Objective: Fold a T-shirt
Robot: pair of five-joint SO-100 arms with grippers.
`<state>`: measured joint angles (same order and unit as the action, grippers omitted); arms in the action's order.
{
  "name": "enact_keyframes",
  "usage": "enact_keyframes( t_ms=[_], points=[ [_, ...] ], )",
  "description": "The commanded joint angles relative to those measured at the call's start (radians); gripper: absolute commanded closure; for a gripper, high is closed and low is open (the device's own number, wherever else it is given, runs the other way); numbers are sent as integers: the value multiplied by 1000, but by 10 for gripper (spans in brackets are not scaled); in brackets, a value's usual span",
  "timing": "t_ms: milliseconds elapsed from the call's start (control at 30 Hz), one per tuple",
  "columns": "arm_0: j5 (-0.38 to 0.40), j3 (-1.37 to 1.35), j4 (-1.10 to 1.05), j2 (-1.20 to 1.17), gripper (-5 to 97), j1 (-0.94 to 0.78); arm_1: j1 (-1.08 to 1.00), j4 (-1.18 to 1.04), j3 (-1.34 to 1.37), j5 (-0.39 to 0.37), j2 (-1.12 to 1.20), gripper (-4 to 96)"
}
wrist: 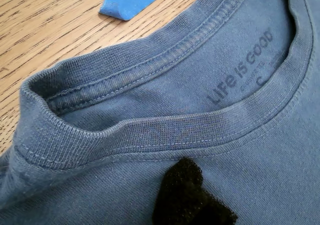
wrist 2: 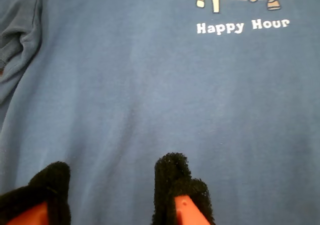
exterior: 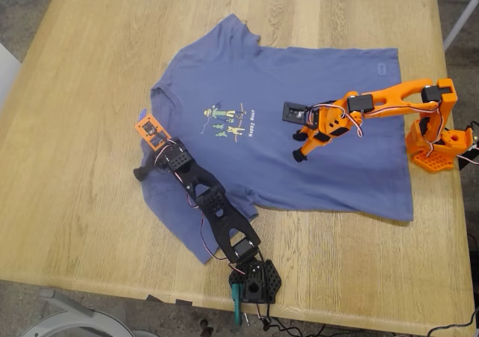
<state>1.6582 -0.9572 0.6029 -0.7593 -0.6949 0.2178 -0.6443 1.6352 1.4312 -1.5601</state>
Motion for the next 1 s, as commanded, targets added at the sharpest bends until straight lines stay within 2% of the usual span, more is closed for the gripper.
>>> enact_keyframes(
  t_ms=[0, 233, 300, 500, 800, 967],
  points=[
    [28, 9, 18, 0, 211, -28, 5, 31, 5, -11, -25, 658],
    [97, -49, 21, -15, 227, -11, -11, 140, 54, -28, -17, 656],
    [132, -51, 21, -12, 263, -5, -26, 189, 77, -29, -9, 650],
    [173, -55, 14, 5, 367, 20, -57, 255, 87, -37, 49, 653],
    [202, -58, 12, 26, 471, 44, -21, 324, 86, -63, 118, 670],
    [204, -61, 5, 37, 485, 48, -11, 334, 115, -80, 115, 671]
  ],
)
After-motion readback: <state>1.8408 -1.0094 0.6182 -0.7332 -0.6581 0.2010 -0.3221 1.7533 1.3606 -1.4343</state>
